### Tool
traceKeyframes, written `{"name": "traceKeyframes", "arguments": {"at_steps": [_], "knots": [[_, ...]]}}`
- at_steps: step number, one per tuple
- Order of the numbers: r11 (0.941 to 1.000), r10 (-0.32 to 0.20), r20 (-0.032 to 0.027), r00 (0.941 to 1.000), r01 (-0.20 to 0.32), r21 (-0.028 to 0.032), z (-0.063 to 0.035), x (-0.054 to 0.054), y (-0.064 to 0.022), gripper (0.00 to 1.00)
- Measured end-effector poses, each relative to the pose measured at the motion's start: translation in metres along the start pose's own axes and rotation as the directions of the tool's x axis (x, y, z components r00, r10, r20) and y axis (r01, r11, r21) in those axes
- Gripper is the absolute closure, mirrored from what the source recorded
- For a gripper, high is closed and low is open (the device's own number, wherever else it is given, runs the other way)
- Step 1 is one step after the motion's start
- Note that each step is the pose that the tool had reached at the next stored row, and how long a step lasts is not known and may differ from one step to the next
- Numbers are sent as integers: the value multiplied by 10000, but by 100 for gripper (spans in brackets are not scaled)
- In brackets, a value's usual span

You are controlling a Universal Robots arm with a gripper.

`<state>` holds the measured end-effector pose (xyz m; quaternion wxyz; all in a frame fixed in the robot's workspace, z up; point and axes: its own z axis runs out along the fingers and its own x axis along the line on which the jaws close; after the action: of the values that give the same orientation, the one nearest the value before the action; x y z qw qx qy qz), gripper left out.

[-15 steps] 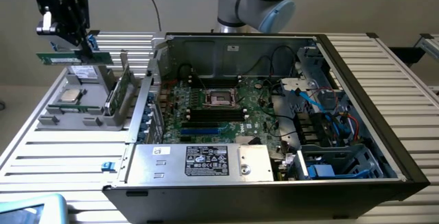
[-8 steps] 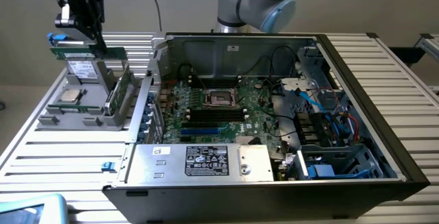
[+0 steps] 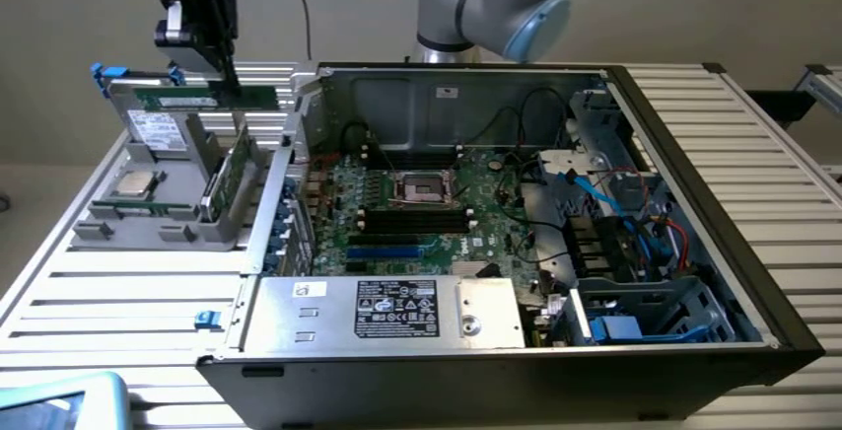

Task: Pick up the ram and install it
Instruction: 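Pick up the ram and move it above insertion slot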

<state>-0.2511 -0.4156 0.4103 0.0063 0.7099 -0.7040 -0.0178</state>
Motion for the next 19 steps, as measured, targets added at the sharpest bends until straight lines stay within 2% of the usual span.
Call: {"name": "traceKeyframes", "arguments": {"at_steps": [19], "knots": [[10000, -2, -3, 10000, 2, -14, -9, 4, -864, 86]]}}
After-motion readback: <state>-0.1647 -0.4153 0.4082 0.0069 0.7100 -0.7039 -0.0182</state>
